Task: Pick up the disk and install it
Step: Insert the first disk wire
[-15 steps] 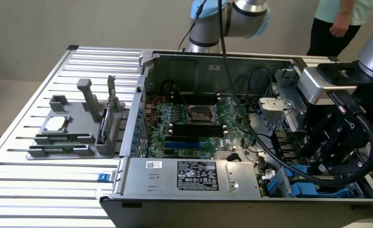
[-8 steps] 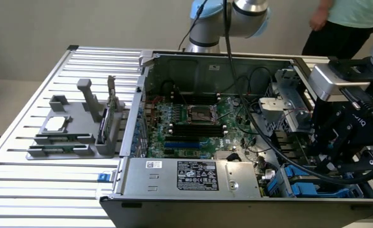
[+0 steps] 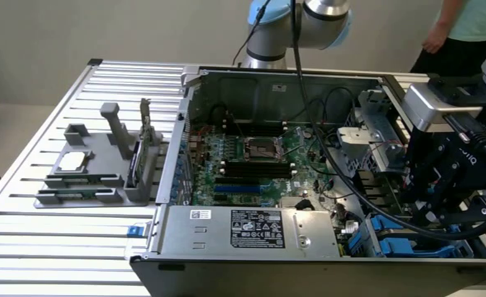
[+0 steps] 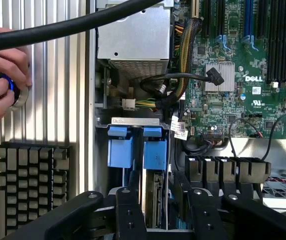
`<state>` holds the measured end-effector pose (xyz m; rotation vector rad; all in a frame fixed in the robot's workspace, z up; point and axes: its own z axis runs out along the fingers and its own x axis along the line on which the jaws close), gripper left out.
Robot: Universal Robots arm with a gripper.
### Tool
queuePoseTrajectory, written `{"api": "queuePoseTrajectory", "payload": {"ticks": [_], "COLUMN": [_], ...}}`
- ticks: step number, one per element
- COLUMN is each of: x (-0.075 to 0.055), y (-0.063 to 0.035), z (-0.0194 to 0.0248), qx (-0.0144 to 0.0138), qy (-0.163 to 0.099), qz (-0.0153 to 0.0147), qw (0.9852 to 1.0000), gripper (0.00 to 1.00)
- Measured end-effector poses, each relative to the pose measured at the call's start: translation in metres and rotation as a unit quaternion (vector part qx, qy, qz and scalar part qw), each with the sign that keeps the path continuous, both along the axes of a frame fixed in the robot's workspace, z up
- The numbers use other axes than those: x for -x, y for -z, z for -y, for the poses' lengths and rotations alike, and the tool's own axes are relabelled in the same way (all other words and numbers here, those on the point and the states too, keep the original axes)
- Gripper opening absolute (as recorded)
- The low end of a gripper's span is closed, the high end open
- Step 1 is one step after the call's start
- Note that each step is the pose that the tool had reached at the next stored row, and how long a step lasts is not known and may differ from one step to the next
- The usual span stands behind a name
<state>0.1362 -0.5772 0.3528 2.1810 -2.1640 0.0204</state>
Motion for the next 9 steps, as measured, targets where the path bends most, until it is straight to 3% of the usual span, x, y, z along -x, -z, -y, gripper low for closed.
{"api": "queuePoseTrajectory", "payload": {"ticks": [6, 9], "x": [0.0000, 0.0000], "y": [-0.0004, -0.0096], "z": [0.0001, 0.0000], "qx": [0.0000, -0.0001], "qy": [0.000, 0.000], "qz": [0.0000, -0.0001], "qw": [1.0000, 1.0000], "gripper": [0.41, 0.41]}}
